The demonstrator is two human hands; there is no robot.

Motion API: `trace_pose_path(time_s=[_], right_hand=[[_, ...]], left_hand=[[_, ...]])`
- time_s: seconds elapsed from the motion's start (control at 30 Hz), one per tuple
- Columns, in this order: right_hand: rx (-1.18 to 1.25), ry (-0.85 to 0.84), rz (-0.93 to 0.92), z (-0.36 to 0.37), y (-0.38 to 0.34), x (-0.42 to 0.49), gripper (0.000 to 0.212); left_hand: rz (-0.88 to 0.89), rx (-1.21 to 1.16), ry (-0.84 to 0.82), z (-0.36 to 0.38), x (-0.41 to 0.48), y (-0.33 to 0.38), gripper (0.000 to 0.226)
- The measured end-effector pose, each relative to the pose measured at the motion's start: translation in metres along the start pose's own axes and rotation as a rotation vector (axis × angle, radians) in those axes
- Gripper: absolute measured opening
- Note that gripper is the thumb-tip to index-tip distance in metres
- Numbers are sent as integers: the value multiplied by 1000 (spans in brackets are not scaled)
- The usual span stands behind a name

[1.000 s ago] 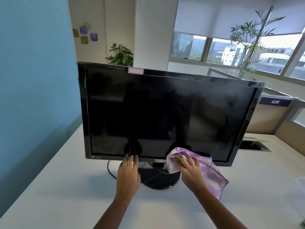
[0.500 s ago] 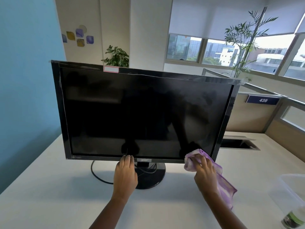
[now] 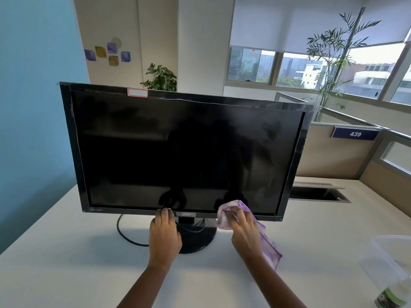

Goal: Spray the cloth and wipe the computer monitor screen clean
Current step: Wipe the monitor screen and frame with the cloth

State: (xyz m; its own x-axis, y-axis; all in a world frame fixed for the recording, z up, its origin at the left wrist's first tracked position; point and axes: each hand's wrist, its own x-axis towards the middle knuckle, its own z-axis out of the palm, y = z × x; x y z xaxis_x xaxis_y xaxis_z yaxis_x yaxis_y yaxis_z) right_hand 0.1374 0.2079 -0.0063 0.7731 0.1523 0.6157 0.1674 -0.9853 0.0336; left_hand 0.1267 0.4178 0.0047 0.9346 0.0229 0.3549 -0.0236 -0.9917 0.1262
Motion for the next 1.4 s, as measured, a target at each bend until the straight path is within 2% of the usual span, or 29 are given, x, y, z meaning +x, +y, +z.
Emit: trace_pose_path(time_s=[0.13,0.23,0.33,0.4,0.43,0.53,0.7,0.8,0.9,1.03,1.13,1.2,1.27,1.33,1.4], right_hand=[[27,39,171,-1,38,-14,58],[134,28,328,-8,55,-20,54],[441,26,539,-17,66,-18,29],[791,43,686,-27,64,-15,16],[927,62,736,-33,61,-13,17],[1122,35,803,-48,50,-11,17],[1503,-233,866,-66,30,-6,39],[1729,-349,834,-75,16,0,44],[1902,-466,743,-80,4,4,41],[1950,-575,596,-86,-8,11,45],[1864,-592,359,-92,-12,18,76],[1704,-584,208,-98,-18,25,85],[1547,-569,110,-105,-25,32,80],[1444,-526,45,-111,-33,39,66],[1378,-454,10,-117,-39,44,54]], left_hand=[[-22,-69,-22,-1,-2,12,52],[41,-99,-22,0,-2,25,52],[142,-192,-5,-7,-1,44,49],[201,-319,-15,-14,1,58,44],[208,-412,-43,-17,1,65,40],[169,-715,-193,-28,2,85,32],[139,-991,-351,-42,12,98,42],[58,-1095,-420,-50,19,92,48],[0,-1210,-491,-59,25,79,46],[-42,-1403,-611,-70,25,58,31],[-27,-1497,-601,-80,24,40,31],[-14,-1514,-566,-87,26,30,34],[9,-1506,-526,-95,29,21,43],[31,-1466,-487,-100,33,12,48],[34,-1462,-460,-104,38,2,39]])
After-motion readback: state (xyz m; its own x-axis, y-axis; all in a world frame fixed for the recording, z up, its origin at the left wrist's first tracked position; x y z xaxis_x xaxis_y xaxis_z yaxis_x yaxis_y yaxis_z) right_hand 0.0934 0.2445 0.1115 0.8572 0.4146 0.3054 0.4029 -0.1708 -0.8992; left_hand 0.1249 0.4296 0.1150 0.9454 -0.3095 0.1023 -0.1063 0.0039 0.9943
